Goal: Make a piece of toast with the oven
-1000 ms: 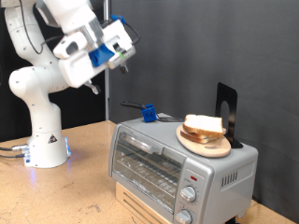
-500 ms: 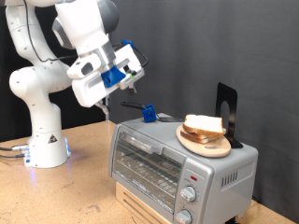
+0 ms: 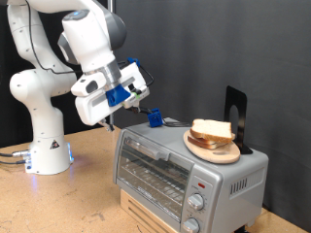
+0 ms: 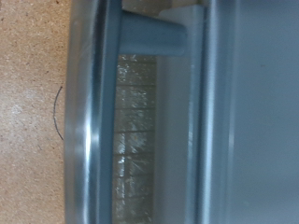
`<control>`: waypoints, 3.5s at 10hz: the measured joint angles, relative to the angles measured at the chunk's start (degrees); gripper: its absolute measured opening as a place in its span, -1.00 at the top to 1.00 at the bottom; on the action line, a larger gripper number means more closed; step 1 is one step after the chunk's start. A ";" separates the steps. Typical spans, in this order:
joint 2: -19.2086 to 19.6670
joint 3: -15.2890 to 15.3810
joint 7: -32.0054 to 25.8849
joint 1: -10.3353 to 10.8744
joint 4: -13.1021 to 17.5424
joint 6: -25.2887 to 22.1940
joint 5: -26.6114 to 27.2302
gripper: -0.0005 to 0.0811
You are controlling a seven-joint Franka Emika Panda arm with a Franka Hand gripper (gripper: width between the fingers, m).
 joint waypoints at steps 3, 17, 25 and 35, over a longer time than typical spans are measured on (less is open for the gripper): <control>2.55 0.93 0.70 -0.01 -2.23 4.35 -1.14 -0.68; 10.21 -0.98 -2.00 -6.04 -4.43 13.74 -5.81 -0.68; 14.27 -1.74 -0.44 -10.95 -3.15 15.33 -13.57 -0.68; 14.29 -1.57 5.63 -12.08 -3.57 18.02 -27.89 -0.68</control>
